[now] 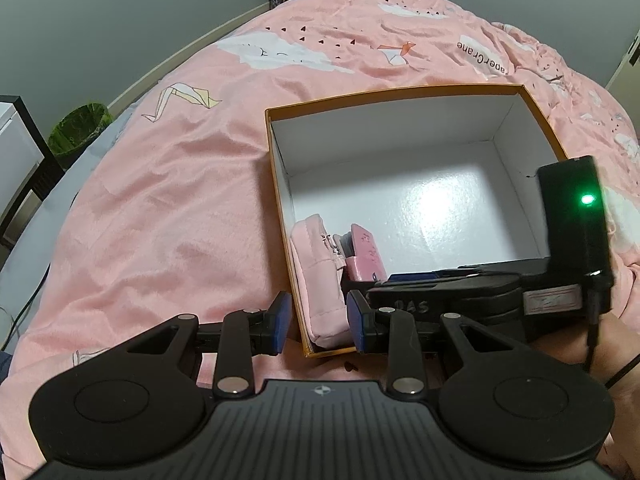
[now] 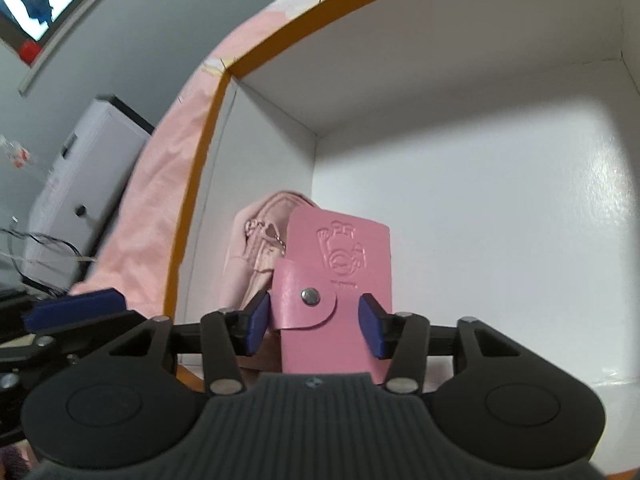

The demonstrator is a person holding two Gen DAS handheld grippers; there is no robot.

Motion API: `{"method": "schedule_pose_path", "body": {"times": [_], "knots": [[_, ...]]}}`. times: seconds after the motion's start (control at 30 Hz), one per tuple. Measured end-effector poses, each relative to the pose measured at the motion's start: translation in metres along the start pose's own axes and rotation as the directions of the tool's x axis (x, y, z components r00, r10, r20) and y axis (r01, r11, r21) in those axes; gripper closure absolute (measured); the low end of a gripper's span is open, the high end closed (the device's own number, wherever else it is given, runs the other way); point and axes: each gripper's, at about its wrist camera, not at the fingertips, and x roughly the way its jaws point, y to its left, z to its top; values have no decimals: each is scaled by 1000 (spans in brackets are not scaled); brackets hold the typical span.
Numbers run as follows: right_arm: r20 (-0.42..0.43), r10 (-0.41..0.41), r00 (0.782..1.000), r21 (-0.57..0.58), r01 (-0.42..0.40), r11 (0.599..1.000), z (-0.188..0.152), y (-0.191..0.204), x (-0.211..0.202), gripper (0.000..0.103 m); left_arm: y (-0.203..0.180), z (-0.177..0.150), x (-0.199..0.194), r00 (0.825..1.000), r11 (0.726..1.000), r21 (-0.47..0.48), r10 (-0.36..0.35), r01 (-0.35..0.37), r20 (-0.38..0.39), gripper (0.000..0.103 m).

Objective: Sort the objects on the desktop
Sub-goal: 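Lower the pink wallet into the box beside the backpack and open the right tool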

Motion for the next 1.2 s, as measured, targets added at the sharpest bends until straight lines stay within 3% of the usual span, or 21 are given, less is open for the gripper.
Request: {"method": "schedule_pose_path", "body": {"times": [0.1,0.17,0.23,0.5,0.67,0.83,0.93,1.2], "knots": [[0,-25,1000,6,25,1000,-1,4,2,50,5,-1,-3,1000,1000,-14,-2,3,12,69],[9,-2,1000,47,2,999,-1,-2,-2,59,8,-2,-6,1000,1000,-20,-10,10,24,69],[29,37,999,85,-39,996,2,-10,-7,68,10,-2,-8,999,1000,-25,-13,14,31,69],[41,246,968,267,-248,931,6,-47,-14,68,8,-1,-13,998,999,-15,-34,35,50,69],[2,176,984,213,-173,962,0,-41,3,69,7,-2,-10,999,999,-16,-29,29,38,69],[5,170,985,188,-168,968,-6,-39,3,68,5,-3,-9,999,999,-13,-32,32,35,69],[4,173,985,167,-171,971,-4,-37,0,60,4,-4,-9,999,999,-12,-33,34,32,69],[35,150,988,106,-153,983,-3,-15,-6,55,0,-6,-13,998,999,-14,-46,46,34,69]]}}
